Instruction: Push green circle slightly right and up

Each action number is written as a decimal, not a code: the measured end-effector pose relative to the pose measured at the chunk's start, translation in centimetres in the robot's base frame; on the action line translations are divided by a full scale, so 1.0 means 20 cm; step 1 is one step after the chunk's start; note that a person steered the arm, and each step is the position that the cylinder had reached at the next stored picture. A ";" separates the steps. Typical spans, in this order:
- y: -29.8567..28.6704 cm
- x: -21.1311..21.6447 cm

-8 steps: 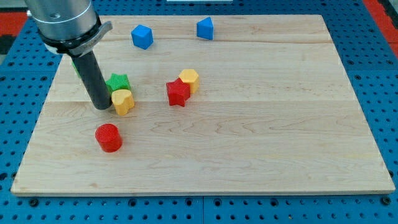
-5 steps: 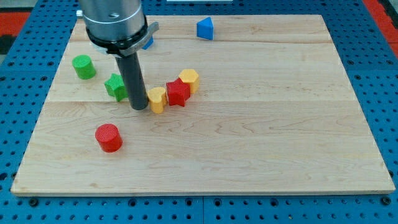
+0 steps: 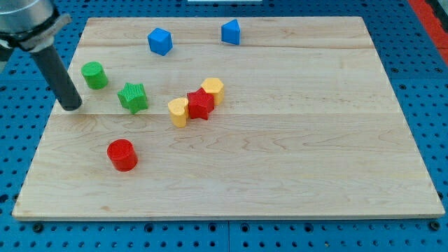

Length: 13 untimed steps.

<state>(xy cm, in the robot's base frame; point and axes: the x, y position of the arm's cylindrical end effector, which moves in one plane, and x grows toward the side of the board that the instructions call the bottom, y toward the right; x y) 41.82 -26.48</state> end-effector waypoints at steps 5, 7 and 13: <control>0.10 -0.41; 0.14 -0.52; 0.25 -0.15</control>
<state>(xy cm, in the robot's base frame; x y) 38.77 -21.58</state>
